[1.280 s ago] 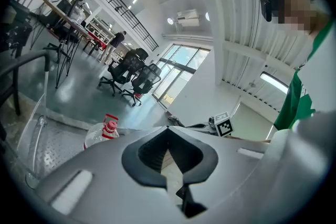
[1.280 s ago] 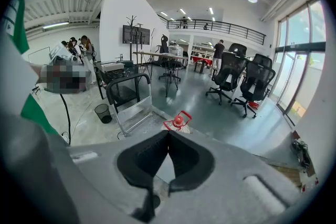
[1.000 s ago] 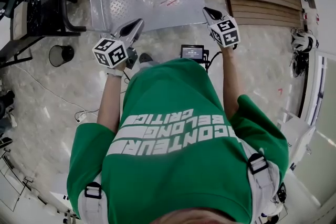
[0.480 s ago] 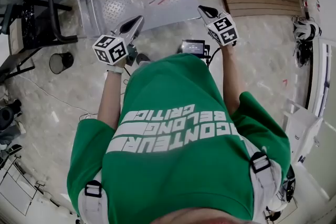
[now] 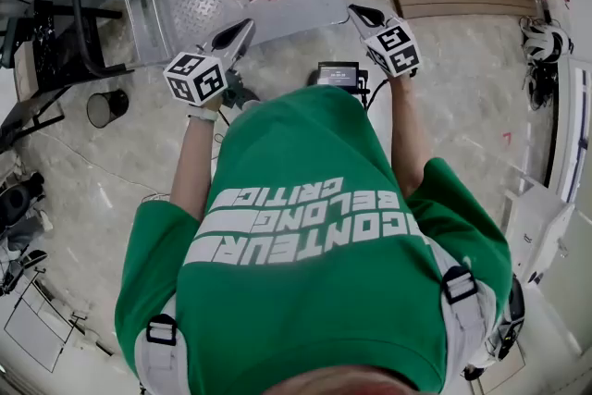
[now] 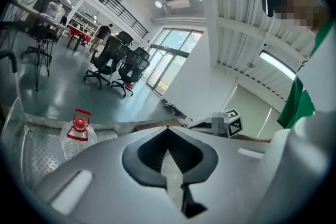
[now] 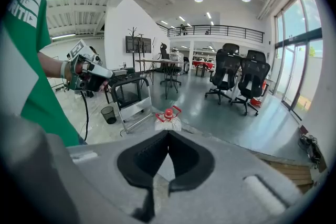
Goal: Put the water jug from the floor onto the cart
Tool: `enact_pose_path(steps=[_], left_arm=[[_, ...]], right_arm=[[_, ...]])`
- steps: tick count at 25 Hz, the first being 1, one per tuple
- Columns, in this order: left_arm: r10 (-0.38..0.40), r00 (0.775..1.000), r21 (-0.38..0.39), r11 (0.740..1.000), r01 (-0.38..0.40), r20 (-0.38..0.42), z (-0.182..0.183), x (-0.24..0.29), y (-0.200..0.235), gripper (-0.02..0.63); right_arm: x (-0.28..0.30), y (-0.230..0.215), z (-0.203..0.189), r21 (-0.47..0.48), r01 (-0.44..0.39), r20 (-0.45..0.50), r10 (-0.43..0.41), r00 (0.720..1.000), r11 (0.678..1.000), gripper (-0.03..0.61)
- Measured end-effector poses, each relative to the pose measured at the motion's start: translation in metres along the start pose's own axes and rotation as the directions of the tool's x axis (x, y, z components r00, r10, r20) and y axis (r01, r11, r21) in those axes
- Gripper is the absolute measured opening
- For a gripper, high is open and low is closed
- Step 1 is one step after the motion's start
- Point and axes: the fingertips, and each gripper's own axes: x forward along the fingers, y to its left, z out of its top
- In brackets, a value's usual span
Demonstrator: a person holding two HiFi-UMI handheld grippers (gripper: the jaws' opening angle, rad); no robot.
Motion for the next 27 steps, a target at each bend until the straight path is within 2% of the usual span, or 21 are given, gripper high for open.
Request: enact_pose_path(steps=[10, 27], left_arm=[[-0.002, 0.999, 0.015, 1.000, 0.002, -0.037, -0.008, 0.021, -0.019, 0.014], [0.000, 0.999, 0.008, 1.000, 0.000, -0.042, -0.018, 0.028, -0.024, 0.014]], right_arm=[[-0.005, -0.007, -0.011, 0.006, -0.026, 0.014, 0.026, 1.000, 1.000, -0.008], [-0.011, -0.011, -0.020, -0.002, -0.031, 0.004, 0.031, 0.999, 1.000, -0.008]])
